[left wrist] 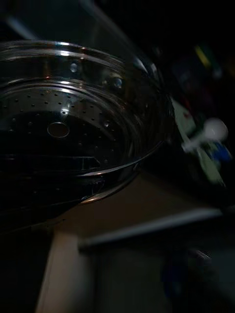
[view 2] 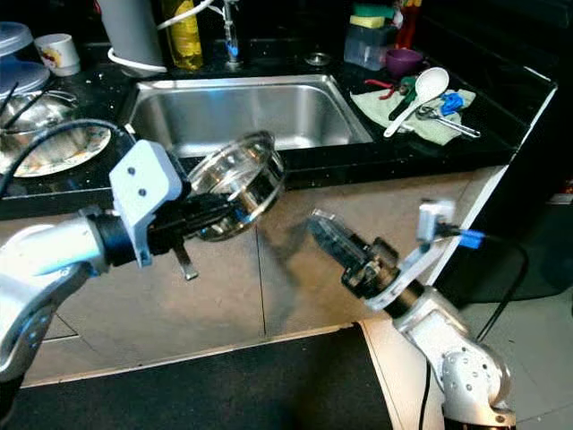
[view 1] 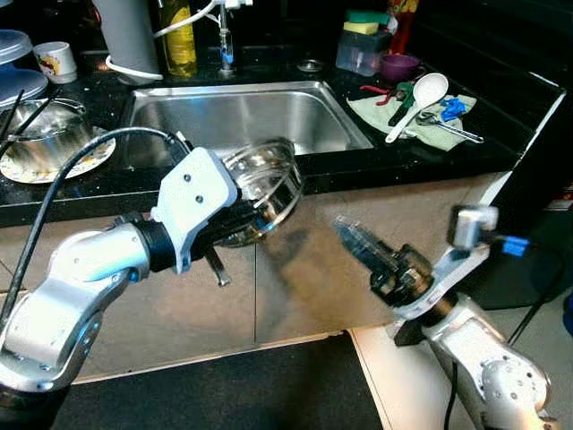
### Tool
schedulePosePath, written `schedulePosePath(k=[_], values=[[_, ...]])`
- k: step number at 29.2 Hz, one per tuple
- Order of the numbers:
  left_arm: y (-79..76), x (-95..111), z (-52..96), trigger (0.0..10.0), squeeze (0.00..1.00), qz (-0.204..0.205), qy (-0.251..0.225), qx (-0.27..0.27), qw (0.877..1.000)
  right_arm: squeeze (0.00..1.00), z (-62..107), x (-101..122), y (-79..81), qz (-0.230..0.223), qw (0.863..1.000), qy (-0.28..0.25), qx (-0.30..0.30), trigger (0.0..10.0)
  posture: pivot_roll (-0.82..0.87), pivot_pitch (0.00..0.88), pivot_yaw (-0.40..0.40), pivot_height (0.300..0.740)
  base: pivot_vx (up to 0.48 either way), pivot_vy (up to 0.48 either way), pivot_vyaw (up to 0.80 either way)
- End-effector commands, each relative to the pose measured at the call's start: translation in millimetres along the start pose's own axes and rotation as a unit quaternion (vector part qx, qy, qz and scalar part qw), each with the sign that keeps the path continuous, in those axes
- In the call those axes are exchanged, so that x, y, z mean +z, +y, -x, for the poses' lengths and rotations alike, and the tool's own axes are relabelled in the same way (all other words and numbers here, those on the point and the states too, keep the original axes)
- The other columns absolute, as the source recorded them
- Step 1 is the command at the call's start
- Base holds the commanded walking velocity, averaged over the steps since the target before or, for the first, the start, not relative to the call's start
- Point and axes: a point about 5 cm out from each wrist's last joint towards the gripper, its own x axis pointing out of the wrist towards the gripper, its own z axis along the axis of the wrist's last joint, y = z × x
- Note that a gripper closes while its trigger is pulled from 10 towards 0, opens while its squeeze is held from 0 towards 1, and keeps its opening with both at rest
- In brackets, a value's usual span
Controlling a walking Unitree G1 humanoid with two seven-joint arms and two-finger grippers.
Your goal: Kitchen organization
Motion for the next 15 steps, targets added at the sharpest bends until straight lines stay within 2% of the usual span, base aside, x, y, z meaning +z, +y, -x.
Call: schedulePosePath(k=[1,4,7,8,9,10,13,15], values=[[6.8,5,-0.7,10.0,0.00,-0.042,-0.003,0.022,0.999,0.00,-0.5,0,-6.4,0.039,0.998,0.008,-0.043,10.0,-0.03,0.148,-0.015,0.740,0.000,0.000,0.00],[18.1,1,-0.7,10.0,0.00,-0.087,0.024,0.058,0.994,0.00,-5.1,-1,-21.5,0.094,0.988,0.020,-0.120,10.0,-0.03,0.148,-0.015,0.740,0.000,0.000,0.00],[33.3,-4,-1.5,10.0,0.00,-0.110,0.046,0.111,0.987,0.00,-16.6,3,-30.6,0.164,0.971,0.025,-0.175,10.0,-0.03,0.146,-0.019,0.740,0.000,0.000,0.00],[33.3,-4,-1.5,10.0,0.00,-0.110,0.046,0.111,0.987,0.00,-16.6,3,-30.6,0.164,0.971,0.025,-0.175,10.0,-0.03,0.146,-0.019,0.740,0.000,0.000,0.00],[43.6,-6,-2.4,10.0,0.00,-0.100,0.055,0.154,0.981,0.00,-24.3,1,-29.1,0.193,0.964,0.040,-0.177,10.0,-0.03,0.146,-0.018,0.740,0.000,0.000,0.00],[43.6,-6,-2.4,10.0,0.00,-0.100,0.055,0.154,0.981,0.00,-24.3,1,-29.1,0.193,0.964,0.040,-0.177,10.0,-0.03,0.146,-0.018,0.740,0.000,0.000,0.00],[60.7,-11,-4.1,10.0,0.00,-0.041,0.053,0.235,0.970,0.00,-41.3,-9,-25.8,0.249,0.947,0.079,-0.185,10.0,-0.03,0.141,-0.016,0.740,0.000,0.000,0.00],[63.1,-15,-7.7,10.0,0.00,-0.051,0.058,0.244,0.967,0.00,-54.7,-13,-19.1,0.262,0.945,0.063,-0.185,10.0,-0.03,0.141,-0.016,0.740,0.000,0.000,0.00]])
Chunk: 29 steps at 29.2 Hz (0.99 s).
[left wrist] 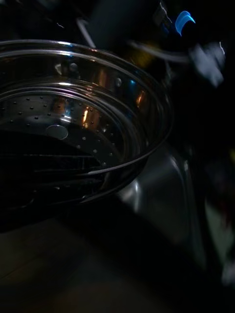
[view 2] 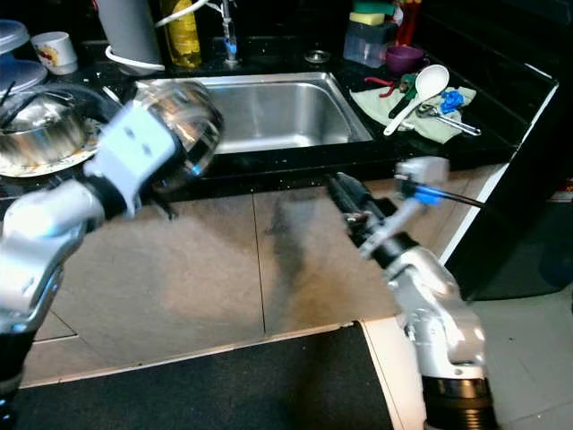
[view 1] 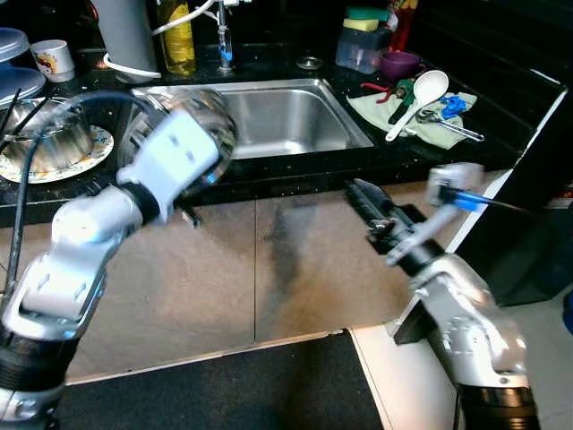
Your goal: Kitchen organization
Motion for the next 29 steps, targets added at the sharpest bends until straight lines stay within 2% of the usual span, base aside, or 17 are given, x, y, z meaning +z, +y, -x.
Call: schedulePosePath(k=[1,4,7,11,18,29], values=[[2.3,0,-1.7,10.0,0.00,-0.008,-0.003,0.015,1.000,0.00,-5.0,0,6.6,0.016,1.000,-0.007,-0.003,10.0,-0.03,0.141,-0.016,0.740,0.000,0.000,0.00],[0.3,-1,-1.7,10.0,0.00,-0.012,-0.003,0.003,1.000,0.00,-7.9,-1,10.2,0.014,1.000,-0.011,-0.009,10.0,-0.03,0.133,-0.016,0.740,0.000,0.000,0.00],[-8.2,-6,-4.6,10.0,0.00,-0.027,0.000,-0.021,0.999,0.00,-15.8,-4,19.5,0.024,1.000,-0.014,-0.013,10.0,-0.03,0.133,-0.014,0.740,0.000,0.000,0.00],[-17.9,-9,-7.1,10.0,0.00,-0.022,-0.004,-0.038,0.999,0.00,-19.3,-10,24.8,0.044,0.999,-0.003,-0.018,10.0,-0.03,0.133,-0.014,0.740,0.062,0.000,0.00],[-27.2,-11,-8.7,10.0,0.00,-0.024,-0.009,-0.056,0.998,0.00,-20.1,-11,26.8,0.049,0.998,-0.012,-0.035,10.0,-0.03,0.137,-0.011,0.740,0.358,0.000,0.00],[-26.9,-11,-10.8,10.0,0.00,-0.028,-0.017,-0.055,0.998,0.00,-20.4,-11,28.1,0.047,0.998,-0.018,-0.035,10.0,-0.03,0.144,-0.009,0.740,0.456,0.000,0.00]])
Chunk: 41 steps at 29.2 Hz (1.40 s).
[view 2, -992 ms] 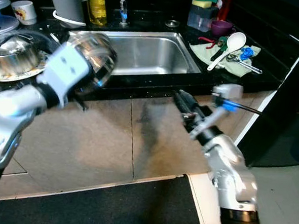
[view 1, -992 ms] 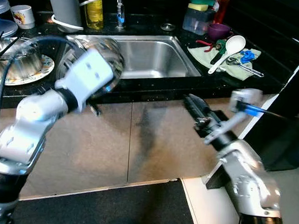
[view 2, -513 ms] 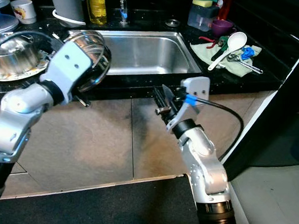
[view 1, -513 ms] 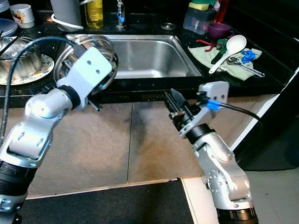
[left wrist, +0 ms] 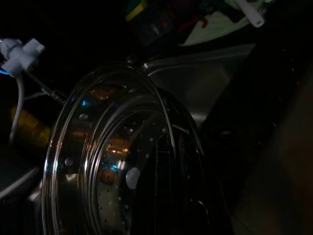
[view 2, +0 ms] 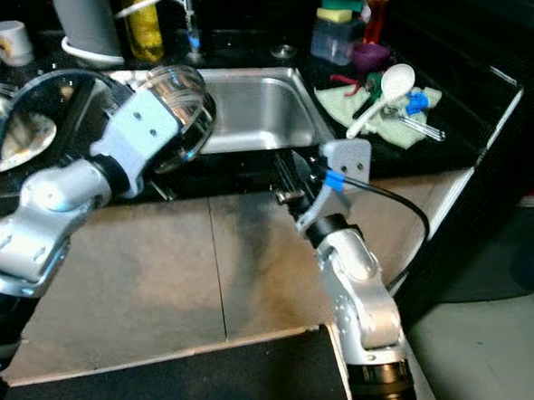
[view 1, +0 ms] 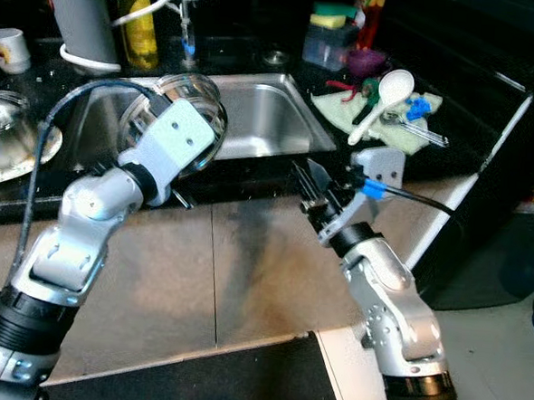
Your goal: Kitchen organization
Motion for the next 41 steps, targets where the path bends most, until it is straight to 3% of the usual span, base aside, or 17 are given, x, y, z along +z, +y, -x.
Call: schedulePosePath(k=[1,26,29,41], values=[[4.9,0.0,0.6,10.0,0.00,-0.011,-0.003,0.009,1.000,0.00,-1.6,-2.1,7.1,-0.005,1.000,-0.001,0.009,10.0,-0.03,0.144,-0.009,0.740,0.480,0.000,0.00],[6.3,0.1,2.4,10.0,0.00,-0.014,-0.004,0.005,1.000,0.00,-2.8,-0.6,6.9,-0.006,1.000,-0.006,0.010,10.0,-0.03,0.146,-0.010,0.740,0.474,0.000,0.00],[5.9,-0.5,3.1,10.0,0.00,-0.003,-0.005,0.005,1.000,0.00,-3.0,-0.6,6.9,-0.006,1.000,-0.006,0.011,10.0,-0.03,0.146,-0.010,0.740,0.000,0.000,0.00],[-1.7,-8.7,5.9,10.0,0.00,-0.027,0.036,-0.041,0.998,0.00,-3.5,-0.9,6.4,-0.005,1.000,-0.002,0.017,10.0,-0.02,0.150,-0.017,0.740,0.000,0.000,0.00]])
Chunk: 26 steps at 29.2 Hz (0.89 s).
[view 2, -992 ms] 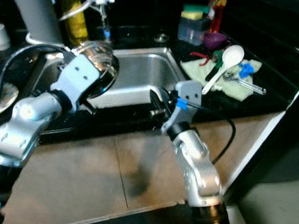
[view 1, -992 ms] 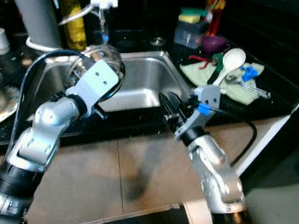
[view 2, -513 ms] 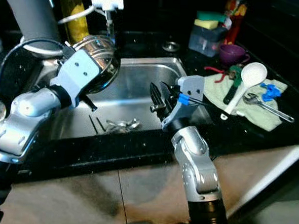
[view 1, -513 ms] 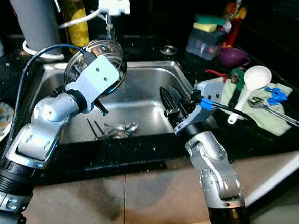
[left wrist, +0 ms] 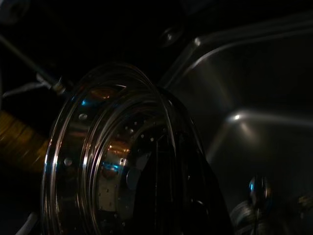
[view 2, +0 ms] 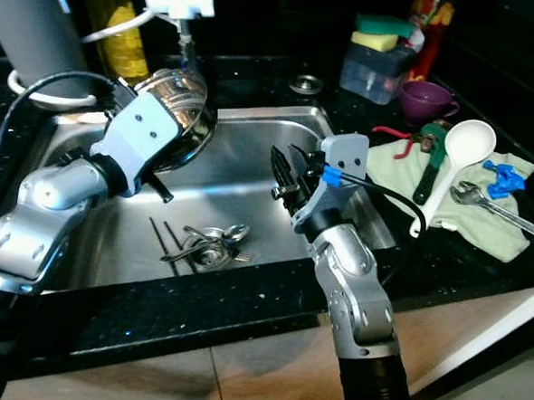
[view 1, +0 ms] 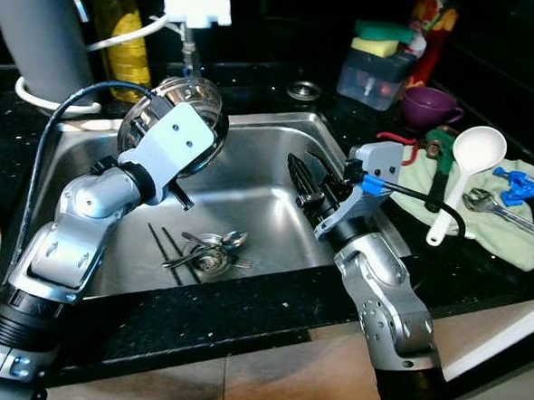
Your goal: Kitchen organization
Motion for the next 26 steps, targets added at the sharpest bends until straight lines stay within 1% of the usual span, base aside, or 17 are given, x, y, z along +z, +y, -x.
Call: schedulePosePath(k=[1,4,6,9,12,15,16,17,18,19,21,23,26], values=[[-4.8,2,1.8,10.0,0.00,-0.016,0.002,-0.017,1.000,0.00,0.7,-3,-0.8,0.003,1.000,0.008,0.001,10.0,-0.02,0.150,-0.017,0.740,0.000,0.000,0.00],[-7.3,-4,-0.5,10.0,0.00,-0.032,0.021,-0.047,0.998,0.00,-0.8,-3,-3.9,0.009,1.000,0.014,0.003,10.0,-0.02,0.151,-0.022,0.740,0.000,0.000,0.00],[-8.0,-8,-3.5,10.0,0.00,-0.059,0.033,-0.082,0.994,0.00,-2.8,-5,-7.1,0.019,0.999,0.028,0.009,10.0,-0.02,0.151,-0.023,0.740,0.000,0.000,0.00],[-10.1,-13,-4.8,10.0,0.00,-0.088,0.045,-0.118,0.988,0.00,-4.8,-10,-9.0,0.036,0.998,0.054,0.017,10.0,-0.02,0.150,-0.019,0.740,0.000,0.000,0.00],[-11.4,-21,-6.7,10.0,0.00,-0.114,0.063,-0.141,0.981,0.00,-6.8,-13,-9.3,0.050,0.996,0.073,0.032,10.0,-0.02,0.149,-0.016,0.740,0.000,0.000,0.00],[-16.3,-28,-8.8,10.0,0.00,-0.111,0.074,-0.167,0.977,0.00,-8.0,-13,-6.1,0.055,0.993,0.082,0.057,10.0,-0.02,0.149,-0.013,0.740,0.000,0.000,0.00],[-16.3,-28,-8.8,10.0,0.00,-0.111,0.074,-0.167,0.977,0.00,-8.0,-13,-6.1,0.055,0.993,0.082,0.057,10.0,-0.02,0.149,-0.013,0.740,0.000,0.000,0.00],[-20.1,-33,-9.9,10.0,0.00,-0.107,0.080,-0.181,0.974,0.00,-7.7,-12,-3.5,0.058,0.992,0.088,0.070,10.0,-0.02,0.147,-0.013,0.740,0.000,0.000,0.00],[-20.1,-33,-9.9,10.0,0.00,-0.107,0.080,-0.181,0.974,0.00,-7.7,-12,-3.5,0.058,0.992,0.088,0.070,10.0,-0.02,0.147,-0.013,0.740,0.000,0.000,0.00],[-26.1,-43,-11.3,10.0,0.00,-0.096,0.095,-0.199,0.971,0.00,-6.3,-13,0.9,0.060,0.989,0.098,0.088,10.0,-0.02,0.147,-0.012,0.740,0.000,0.000,0.00],[-27.2,-45,-11.5,10.0,0.00,-0.093,0.098,-0.202,0.970,0.00,-6.0,-13,1.7,0.060,0.989,0.100,0.091,10.0,-0.02,0.147,-0.012,0.740,0.000,0.000,0.00],[-33.7,-54,-11.4,10.0,0.00,-0.076,0.106,-0.218,0.967,0.00,-4.5,-13,7.1,0.058,0.986,0.108,0.110,10.0,-0.02,0.146,-0.009,0.740,0.000,0.000,0.00],[-39.3,-64,-11.3,10.0,0.00,-0.068,0.115,-0.229,0.964,0.00,-3.2,-11,13.7,0.059,0.982,0.120,0.136,10.0,-0.03,0.144,-0.008,0.740,0.000,0.000,0.00]])
